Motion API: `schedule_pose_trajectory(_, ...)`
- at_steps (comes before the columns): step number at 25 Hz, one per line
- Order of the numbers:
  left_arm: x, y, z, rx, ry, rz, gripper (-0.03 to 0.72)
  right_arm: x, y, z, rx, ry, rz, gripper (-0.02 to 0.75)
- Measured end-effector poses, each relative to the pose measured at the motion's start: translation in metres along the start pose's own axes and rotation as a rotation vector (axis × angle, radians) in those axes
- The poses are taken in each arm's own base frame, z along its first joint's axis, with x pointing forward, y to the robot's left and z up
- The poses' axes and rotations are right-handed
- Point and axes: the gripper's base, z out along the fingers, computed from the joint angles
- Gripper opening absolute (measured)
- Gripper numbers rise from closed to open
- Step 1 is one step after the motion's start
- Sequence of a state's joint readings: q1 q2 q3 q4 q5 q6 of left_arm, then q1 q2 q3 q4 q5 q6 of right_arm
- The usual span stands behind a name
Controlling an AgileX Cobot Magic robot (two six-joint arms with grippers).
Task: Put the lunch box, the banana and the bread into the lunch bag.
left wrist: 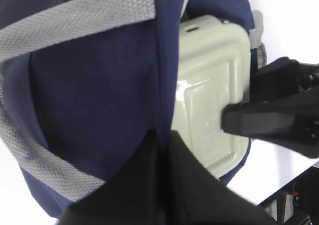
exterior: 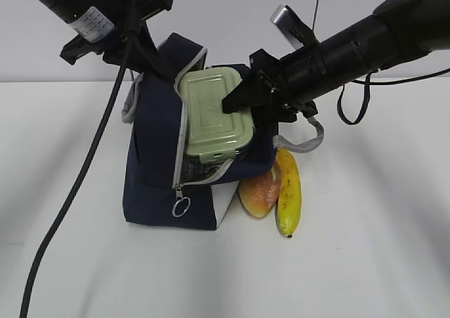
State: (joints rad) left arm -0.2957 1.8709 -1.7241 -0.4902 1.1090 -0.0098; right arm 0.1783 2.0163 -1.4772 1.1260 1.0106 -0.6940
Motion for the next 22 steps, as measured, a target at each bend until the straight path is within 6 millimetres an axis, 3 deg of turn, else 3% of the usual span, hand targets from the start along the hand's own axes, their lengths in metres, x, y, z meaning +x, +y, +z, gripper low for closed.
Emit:
schedule_pose_trajectory(6, 0.0, 0.0, 0.0, 0.0, 0.001, 0.002, 0.002, 0.002, 0.008, 0.01, 0.001, 0.004, -0.017, 0.391)
schedule_pose_trajectory(22, 0.0, -0.002, 0.0, 0.023, 0.005, 0.01, 0.002, 0.001, 0.007, 0.022, 0.11, -0.028, -0.074, 0.391)
